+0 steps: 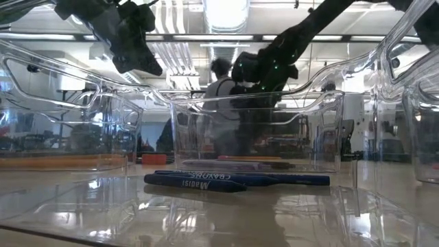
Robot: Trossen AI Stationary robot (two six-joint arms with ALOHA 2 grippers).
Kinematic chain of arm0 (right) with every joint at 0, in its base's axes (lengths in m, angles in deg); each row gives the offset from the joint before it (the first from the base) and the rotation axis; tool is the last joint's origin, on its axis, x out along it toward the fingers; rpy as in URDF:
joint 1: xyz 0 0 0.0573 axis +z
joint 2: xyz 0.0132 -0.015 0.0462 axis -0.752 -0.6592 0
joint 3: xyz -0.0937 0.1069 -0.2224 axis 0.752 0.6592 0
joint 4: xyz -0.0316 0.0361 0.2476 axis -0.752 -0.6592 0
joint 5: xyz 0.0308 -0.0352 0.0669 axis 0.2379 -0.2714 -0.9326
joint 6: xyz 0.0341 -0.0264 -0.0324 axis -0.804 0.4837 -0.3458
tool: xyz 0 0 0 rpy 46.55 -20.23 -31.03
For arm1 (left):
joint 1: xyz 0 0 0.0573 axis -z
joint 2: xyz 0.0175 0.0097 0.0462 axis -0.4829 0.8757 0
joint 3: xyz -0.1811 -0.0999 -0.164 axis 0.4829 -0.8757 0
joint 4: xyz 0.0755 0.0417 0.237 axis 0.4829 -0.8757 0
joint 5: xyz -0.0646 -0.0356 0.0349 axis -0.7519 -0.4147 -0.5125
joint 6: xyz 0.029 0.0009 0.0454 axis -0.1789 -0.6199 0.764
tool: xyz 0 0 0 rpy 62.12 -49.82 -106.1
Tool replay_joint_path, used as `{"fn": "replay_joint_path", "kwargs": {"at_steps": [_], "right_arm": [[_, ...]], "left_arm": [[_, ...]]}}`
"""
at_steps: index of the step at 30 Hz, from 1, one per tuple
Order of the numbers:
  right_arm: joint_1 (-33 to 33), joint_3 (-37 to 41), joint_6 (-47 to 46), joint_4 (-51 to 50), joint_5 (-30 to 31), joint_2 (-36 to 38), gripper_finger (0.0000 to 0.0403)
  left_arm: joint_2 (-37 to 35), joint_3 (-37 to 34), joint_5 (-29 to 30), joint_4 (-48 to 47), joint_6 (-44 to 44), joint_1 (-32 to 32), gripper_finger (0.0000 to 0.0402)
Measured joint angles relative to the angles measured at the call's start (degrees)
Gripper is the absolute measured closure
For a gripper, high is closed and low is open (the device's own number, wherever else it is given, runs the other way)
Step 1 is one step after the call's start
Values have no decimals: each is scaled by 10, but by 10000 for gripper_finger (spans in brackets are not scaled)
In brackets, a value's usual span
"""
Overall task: Sort crayons/erasers/pens/pencils in bins
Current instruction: Put the blue crayon into the bottom left transparent bin
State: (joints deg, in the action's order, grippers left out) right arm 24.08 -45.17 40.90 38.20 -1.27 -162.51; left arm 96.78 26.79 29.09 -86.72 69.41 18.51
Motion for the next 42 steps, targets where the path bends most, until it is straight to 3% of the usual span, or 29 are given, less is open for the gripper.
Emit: {"fn": "replay_joint_path", "kwargs": {"at_steps": [4,16,23,30,42], "right_arm": [[0,-20,18,-6,-68,-28,267],[10,-43,59,-49,-79,-64,266],[10,-47,66,-48,-73,-48,266],[8,-53,60,-47,24,-45,266],[24,-50,66,-49,14,-47,266]], "left_arm": [[0,0,0,-13,0,0,367],[0,0,0,-30,0,0,367],[0,0,0,-29,14,0,367],[0,0,0,-29,15,0,367],[0,0,0,-29,29,0,367]]}}
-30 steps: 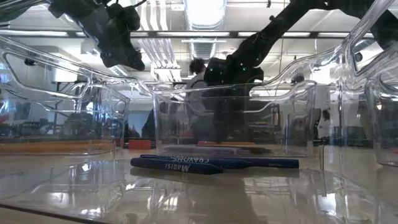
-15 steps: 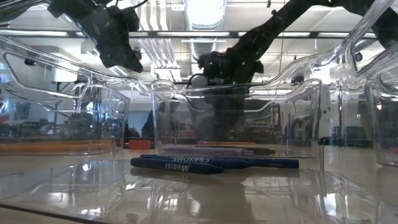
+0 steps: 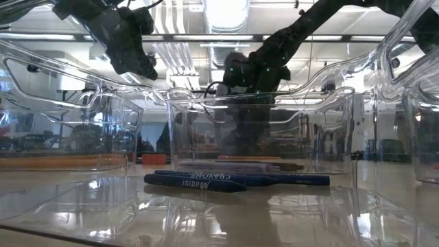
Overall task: Sort crayons/erasers/pens/pencils in bins
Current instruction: Put the blue crayon into the bottom left transparent bin
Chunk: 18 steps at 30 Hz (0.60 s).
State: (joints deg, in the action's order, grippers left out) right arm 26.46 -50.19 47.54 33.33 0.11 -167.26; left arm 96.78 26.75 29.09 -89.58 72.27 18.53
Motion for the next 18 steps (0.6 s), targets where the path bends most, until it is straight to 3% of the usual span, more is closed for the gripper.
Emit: {"fn": "replay_joint_path", "kwargs": {"at_steps": [13,18], "right_arm": [[22,3,12,1,1,-21,266],[28,-2,39,2,52,-27,266]], "left_arm": [[0,0,0,0,2,0,367],[0,0,0,0,2,0,367]]}}
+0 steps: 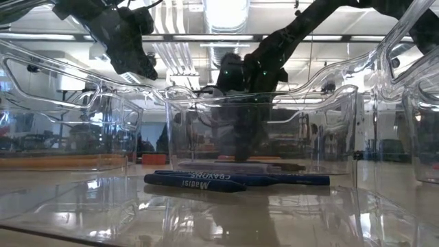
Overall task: Sort crayons/erasers/pens/pencils in bins
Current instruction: Put the blue crayon into the bottom left transparent bin
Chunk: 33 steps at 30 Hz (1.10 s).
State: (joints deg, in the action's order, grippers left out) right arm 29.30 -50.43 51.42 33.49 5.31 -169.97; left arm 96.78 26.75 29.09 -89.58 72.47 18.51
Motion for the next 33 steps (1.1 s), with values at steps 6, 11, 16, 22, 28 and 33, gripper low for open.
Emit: {"fn": "replay_joint_path", "kwargs": {"at_steps": [6,11,16,22,28,33], "right_arm": [[0,-4,38,4,64,0,267],[1,-3,37,2,73,0,276],[1,-3,36,-2,68,1,286],[1,-2,29,-5,62,10,291],[1,-2,29,-8,53,25,283],[0,-2,4,-8,51,40,280]], "left_arm": [[0,0,0,-1,0,0,367],[0,0,0,-1,0,0,367],[0,0,0,-1,0,0,367],[0,0,0,-5,0,0,367],[0,0,0,-11,0,0,367],[0,0,0,-10,0,0,367]]}}
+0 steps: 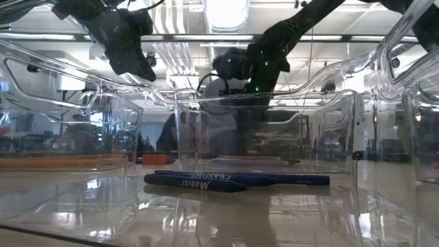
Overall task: Sort crayons/erasers/pens/pencils in bins
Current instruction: Put the blue crayon into the bottom left transparent bin
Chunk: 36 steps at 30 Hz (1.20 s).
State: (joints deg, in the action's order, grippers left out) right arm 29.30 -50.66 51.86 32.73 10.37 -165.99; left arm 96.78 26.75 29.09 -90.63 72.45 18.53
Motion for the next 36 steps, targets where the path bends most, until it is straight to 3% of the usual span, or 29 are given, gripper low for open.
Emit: {"fn": "replay_joint_path", "kwargs": {"at_steps": [16,36], "right_arm": [[-33,-65,-213,-35,-20,-37,284],[-18,-66,-289,-58,-32,-45,284]], "left_arm": [[0,0,0,-6,0,0,367],[0,0,0,-7,44,0,367]]}}
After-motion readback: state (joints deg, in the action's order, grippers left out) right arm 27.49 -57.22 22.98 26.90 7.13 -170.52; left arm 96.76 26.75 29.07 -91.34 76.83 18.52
